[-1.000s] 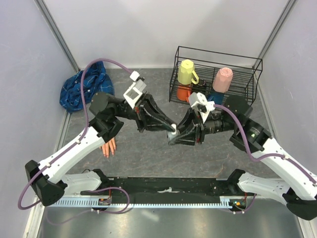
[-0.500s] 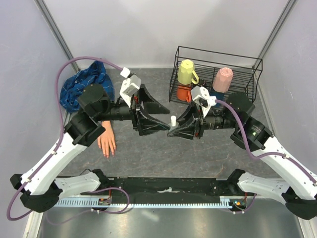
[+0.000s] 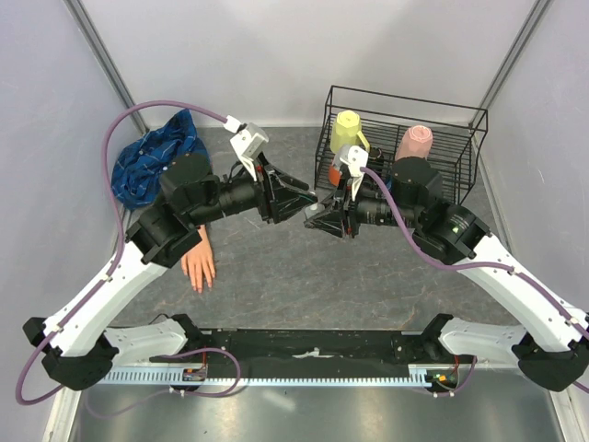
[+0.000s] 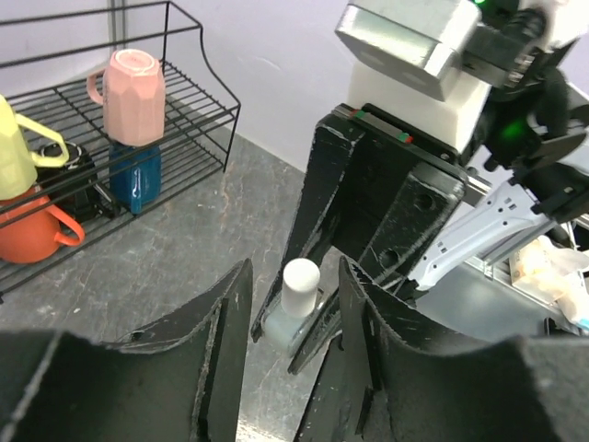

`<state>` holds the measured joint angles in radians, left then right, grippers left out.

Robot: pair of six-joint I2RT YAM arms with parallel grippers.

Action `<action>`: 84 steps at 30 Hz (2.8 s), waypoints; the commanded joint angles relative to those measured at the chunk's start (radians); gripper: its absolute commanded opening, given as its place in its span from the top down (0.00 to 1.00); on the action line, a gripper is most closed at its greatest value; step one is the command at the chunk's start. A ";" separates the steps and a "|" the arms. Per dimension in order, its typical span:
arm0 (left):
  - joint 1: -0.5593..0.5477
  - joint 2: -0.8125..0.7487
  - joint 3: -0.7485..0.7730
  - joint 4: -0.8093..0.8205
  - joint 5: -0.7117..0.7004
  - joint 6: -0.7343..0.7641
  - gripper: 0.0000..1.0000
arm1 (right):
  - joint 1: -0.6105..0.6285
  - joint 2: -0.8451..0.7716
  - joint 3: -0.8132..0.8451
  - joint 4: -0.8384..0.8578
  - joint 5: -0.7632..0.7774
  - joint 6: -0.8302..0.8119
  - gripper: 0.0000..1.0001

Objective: Paint the nails

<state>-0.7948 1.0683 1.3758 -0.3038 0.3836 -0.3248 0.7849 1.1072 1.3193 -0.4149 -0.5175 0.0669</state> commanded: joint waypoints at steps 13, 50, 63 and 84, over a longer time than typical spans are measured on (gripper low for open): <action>-0.011 0.027 -0.029 0.147 0.257 -0.049 0.98 | 0.011 -0.033 0.040 0.056 0.001 0.001 1.00; -0.012 -0.030 0.016 0.003 -0.151 -0.057 0.39 | 0.013 -0.012 0.072 0.039 0.114 -0.022 1.00; -0.012 0.010 -0.007 0.092 -0.081 -0.082 0.52 | 0.023 -0.007 0.074 0.047 0.106 -0.010 1.00; -0.012 -0.022 -0.235 0.732 0.920 -0.283 0.98 | 0.028 -0.142 -0.112 0.343 -0.458 0.166 1.00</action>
<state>-0.7811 1.0615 1.1511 0.3157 1.0149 -0.4938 0.8158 0.9707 1.2232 -0.2832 -0.8516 0.1585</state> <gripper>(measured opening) 0.106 0.327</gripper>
